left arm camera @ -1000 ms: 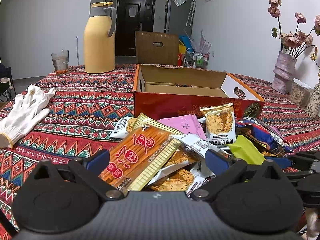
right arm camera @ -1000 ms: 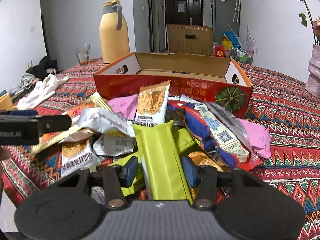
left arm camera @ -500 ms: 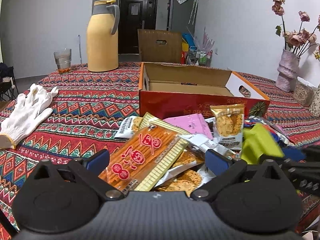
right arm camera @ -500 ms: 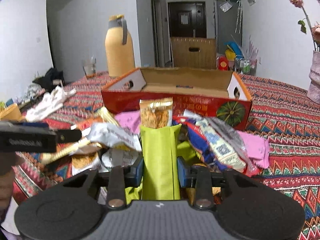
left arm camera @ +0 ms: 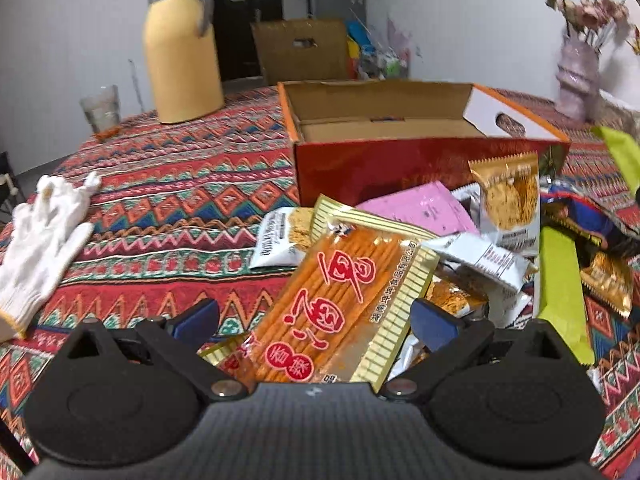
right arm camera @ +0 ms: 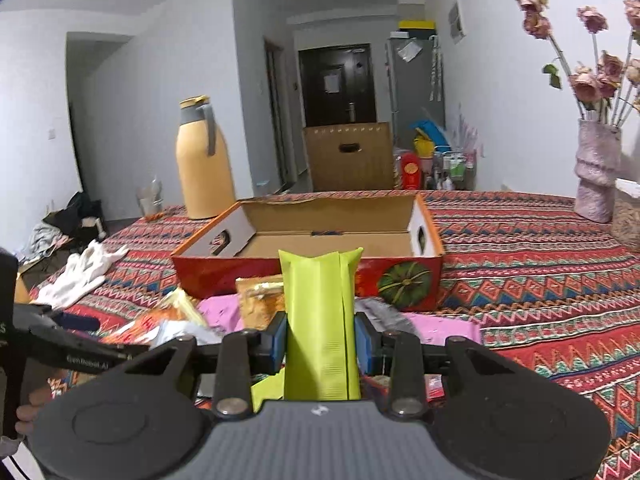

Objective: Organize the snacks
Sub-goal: 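Grasp the orange-red stick-snack bag with the left tool while the right tool carries the green bar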

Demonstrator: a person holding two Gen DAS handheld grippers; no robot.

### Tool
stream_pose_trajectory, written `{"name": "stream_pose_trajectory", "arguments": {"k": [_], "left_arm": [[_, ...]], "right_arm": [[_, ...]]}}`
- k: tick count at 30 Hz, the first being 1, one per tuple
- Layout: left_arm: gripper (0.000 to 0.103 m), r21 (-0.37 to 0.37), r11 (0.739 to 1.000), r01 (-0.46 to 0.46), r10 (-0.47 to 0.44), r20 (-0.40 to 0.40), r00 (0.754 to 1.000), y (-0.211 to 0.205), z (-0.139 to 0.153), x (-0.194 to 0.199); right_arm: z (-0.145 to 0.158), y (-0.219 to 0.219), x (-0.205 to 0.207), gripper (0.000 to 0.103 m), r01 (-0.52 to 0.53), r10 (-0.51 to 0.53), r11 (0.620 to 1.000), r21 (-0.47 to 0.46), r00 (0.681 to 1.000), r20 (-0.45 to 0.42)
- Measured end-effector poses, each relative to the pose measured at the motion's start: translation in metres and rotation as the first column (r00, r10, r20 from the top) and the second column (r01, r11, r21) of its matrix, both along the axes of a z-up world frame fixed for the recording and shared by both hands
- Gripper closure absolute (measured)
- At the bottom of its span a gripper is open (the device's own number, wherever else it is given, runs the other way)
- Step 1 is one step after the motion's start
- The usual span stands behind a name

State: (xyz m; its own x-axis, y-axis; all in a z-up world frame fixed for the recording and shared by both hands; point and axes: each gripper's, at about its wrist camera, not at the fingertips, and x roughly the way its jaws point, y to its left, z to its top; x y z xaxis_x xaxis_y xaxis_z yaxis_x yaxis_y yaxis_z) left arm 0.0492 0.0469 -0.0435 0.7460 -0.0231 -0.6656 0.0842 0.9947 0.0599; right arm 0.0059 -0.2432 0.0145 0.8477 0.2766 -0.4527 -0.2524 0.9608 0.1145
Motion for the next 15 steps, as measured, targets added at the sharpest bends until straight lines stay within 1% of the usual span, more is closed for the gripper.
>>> {"name": "stream_pose_trajectory", "arguments": {"k": [4, 7, 10, 12, 14, 15], "left_arm": [[0.000, 0.003, 1.000, 0.028, -0.027, -0.018, 0.999, 0.001, -0.006, 0.012], [0.000, -0.003, 1.000, -0.001, 0.001, -0.029, 1.000, 0.006, -0.008, 0.018], [0.001, -0.043, 0.998, -0.035, 0.033, -0.056, 0.998, 0.015, -0.010, 0.022], [0.012, -0.065, 0.996, -0.056, 0.051, -0.076, 0.996, 0.020, -0.012, 0.022], [0.016, -0.090, 0.993, -0.072, 0.065, -0.084, 0.994, 0.025, -0.012, 0.019], [0.019, -0.089, 0.993, -0.078, 0.071, -0.083, 0.994, 0.025, -0.012, 0.017]], "right_arm": [[0.000, -0.007, 0.002, 0.069, 0.036, -0.036, 0.999, 0.004, 0.999, 0.001], [-0.001, -0.010, 0.003, 0.069, 0.050, -0.050, 0.999, 0.006, 0.999, -0.001], [-0.003, -0.011, 0.004, 0.069, 0.052, -0.052, 0.999, 0.008, 0.999, -0.006], [-0.005, -0.010, 0.005, 0.069, 0.052, -0.052, 0.999, 0.008, 0.999, -0.011], [-0.006, -0.010, 0.006, 0.069, 0.050, -0.050, 0.999, 0.010, 0.999, -0.014], [-0.006, -0.009, 0.006, 0.069, 0.049, -0.049, 0.999, 0.011, 0.999, -0.016]]}}
